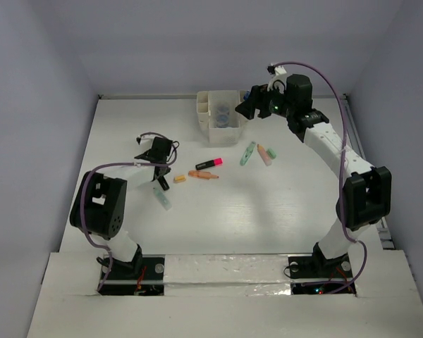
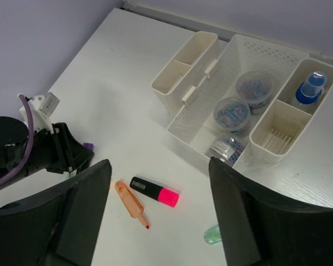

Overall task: Sort the stationery into containers
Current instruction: Pick up the pen from the center of the board, then place the pen in the storage box.

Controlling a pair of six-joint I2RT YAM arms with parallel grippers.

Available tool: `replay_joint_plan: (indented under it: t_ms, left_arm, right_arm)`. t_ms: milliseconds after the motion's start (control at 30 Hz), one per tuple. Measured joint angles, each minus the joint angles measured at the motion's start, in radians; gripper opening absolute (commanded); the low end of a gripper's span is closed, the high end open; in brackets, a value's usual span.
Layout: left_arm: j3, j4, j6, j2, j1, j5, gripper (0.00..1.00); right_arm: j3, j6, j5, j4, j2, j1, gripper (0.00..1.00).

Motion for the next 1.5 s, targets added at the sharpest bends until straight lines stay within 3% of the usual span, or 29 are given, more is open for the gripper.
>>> replay_joint_plan:
  t_ms: [33,167,400,567,633,733,833,1067,1267,1500]
  left_arm:
    - [0.0,-0.001,0.008,-0.007,0.0,-0.005,0.0]
    - [0.01,-0.003,0.048,-0.098,0.0,-0.011,0.0]
    - [0.076,0.056,0.149,-0.41,0.0,0.016,0.0]
    - [0.075,0.139,0.225,-0.563,0.0,0.127,0.0]
    - [0.059,0.189,0.257,-0.611,0.0,0.206,0.0]
    - [0.036,0.234,0.299,-0.665,0.0,0.328,0.0]
    - [0.029,0.255,0.343,-0.694,0.0,0.48,0.0]
    - [-0.011,0.249,0.443,-0.743,-0.018,0.744,0.0]
    - [-0.022,0.19,0.537,-0.754,-0.107,0.83,0.0]
    - [-0.022,0.125,0.609,-0.701,-0.163,0.834,0.0]
  right_arm:
    - [0.0,0.005,-0.008,0.002,0.002,0.0,1.0]
    - [0.0,0.019,-0.033,0.01,0.021,0.008,1.0]
    - [0.0,0.065,-0.071,0.035,0.035,0.053,1.0]
    - [0.0,0.113,-0.131,0.098,0.035,0.137,0.52]
    - [-0.001,0.145,-0.15,0.129,0.035,0.181,0.47]
    - [-0.013,0.206,-0.185,0.199,0.035,0.229,0.48]
    - [-0.013,0.27,-0.209,0.232,0.035,0.237,0.64]
    - [-0.003,0.346,-0.19,0.224,0.032,0.246,0.75]
    - [0.003,0.36,-0.172,0.136,0.012,0.269,0.75]
    - [-0.015,0.375,-0.177,0.072,-0.032,0.289,0.74]
